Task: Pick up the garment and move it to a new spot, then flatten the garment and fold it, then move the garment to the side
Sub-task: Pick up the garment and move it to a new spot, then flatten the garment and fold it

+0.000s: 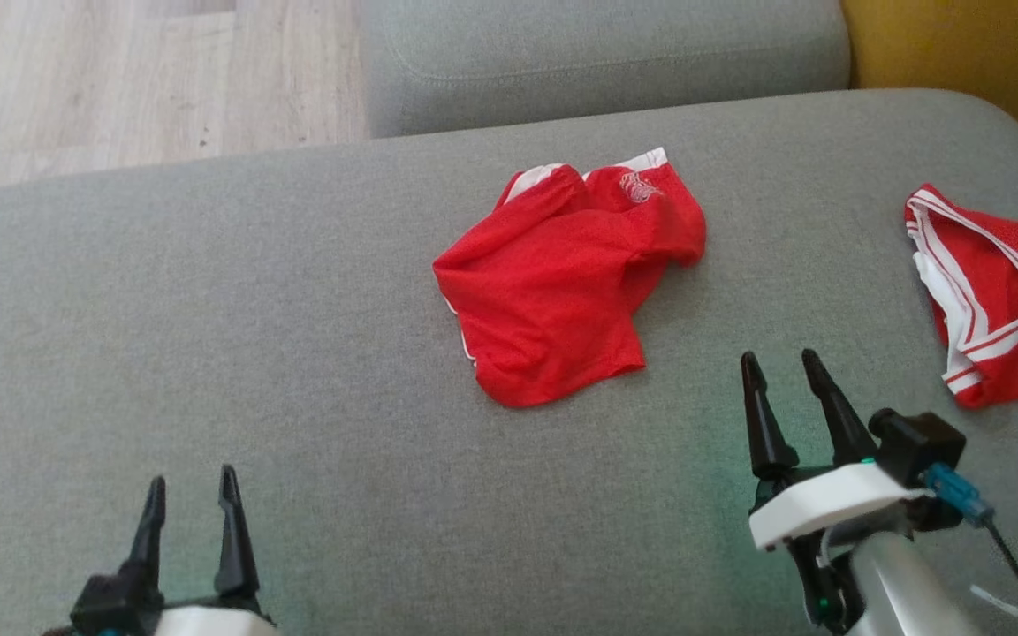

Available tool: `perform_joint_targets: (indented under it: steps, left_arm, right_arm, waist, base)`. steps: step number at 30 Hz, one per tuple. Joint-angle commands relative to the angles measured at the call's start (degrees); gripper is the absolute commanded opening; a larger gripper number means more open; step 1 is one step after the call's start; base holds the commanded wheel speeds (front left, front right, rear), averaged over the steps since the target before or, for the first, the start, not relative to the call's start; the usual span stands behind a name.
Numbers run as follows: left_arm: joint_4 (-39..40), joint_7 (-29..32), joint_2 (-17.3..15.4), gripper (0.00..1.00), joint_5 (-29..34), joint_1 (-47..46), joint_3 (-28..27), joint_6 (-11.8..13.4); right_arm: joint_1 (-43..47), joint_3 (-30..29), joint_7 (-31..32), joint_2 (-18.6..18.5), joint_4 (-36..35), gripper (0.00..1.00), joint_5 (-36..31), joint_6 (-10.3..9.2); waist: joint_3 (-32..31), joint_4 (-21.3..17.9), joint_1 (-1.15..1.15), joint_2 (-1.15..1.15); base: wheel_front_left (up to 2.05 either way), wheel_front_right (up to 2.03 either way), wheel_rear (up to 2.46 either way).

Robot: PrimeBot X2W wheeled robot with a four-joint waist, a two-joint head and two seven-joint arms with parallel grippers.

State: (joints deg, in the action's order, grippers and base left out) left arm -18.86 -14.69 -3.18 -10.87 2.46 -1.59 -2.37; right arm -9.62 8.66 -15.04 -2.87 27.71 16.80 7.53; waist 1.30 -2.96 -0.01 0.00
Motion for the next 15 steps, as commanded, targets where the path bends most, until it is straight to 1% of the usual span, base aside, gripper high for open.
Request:
perform_joint_targets:
  steps: [1,5,7,10,11,12,14,15]
  left_arm:
    - [2.1,-0.3,0.0,1.0,0.9,-0.9,-2.1,-0.1]
    - [2.1,-0.3,0.2,1.0,1.4,0.1,-1.8,-0.3]
    - [1.8,-0.3,0.3,1.0,0.7,-0.1,-0.8,-0.4]
    - [1.4,-0.3,0.3,1.0,0.0,-1.1,1.6,-0.5]
    - [1.4,-0.3,0.3,1.0,0.0,-1.1,1.6,-0.5]
    - [1.2,-0.3,0.3,1.0,-0.2,-1.6,2.4,-0.5]
    - [1.0,-0.3,0.3,1.0,-0.7,-2.6,4.2,-0.6]
    - [0.7,-0.3,0.3,1.0,-1.2,-3.4,6.0,-0.8]
  right_arm:
    - [-0.6,1.6,0.0,0.0,-1.3,1.0,-0.2,-0.04]
    - [0.3,2.6,0.0,0.0,-0.8,1.0,-0.7,-0.04]
    - [0.1,4.7,0.0,0.0,-0.9,1.0,-0.8,-0.04]
    - [-1.5,10.2,0.0,0.0,-0.9,1.0,-0.6,-0.04]
    - [-1.5,10.2,0.0,0.0,-0.9,1.0,-0.6,-0.04]
    - [-2.4,12.4,0.0,0.0,-0.5,1.0,-0.4,-0.04]
    - [-4.6,16.6,0.0,0.0,0.8,1.0,0.9,-0.04]
    - [-7.2,19.8,0.0,0.0,2.8,1.0,1.4,-0.04]
  waist:
    - [-0.3,0.2,0.01,0.0]
    - [-0.3,0.7,0.01,0.0]
    - [-0.1,1.2,0.01,0.0]
    - [1.0,2.9,0.01,0.0]
    - [1.0,2.9,0.01,0.0]
    - [1.5,3.7,0.01,0.0]
    - [2.5,5.7,0.01,0.0]
    - [3.5,7.9,0.01,0.0]
  base:
    - [0.0,0.0,0.0]
    - [0.0,0.0,0.0]
    - [0.0,0.0,0.0]
    - [0.0,0.0,0.0]
    - [0.0,0.0,0.0]
    - [0.0,0.0,0.0]
    - [0.0,0.0,0.0]
    - [0.0,0.0,0.0]
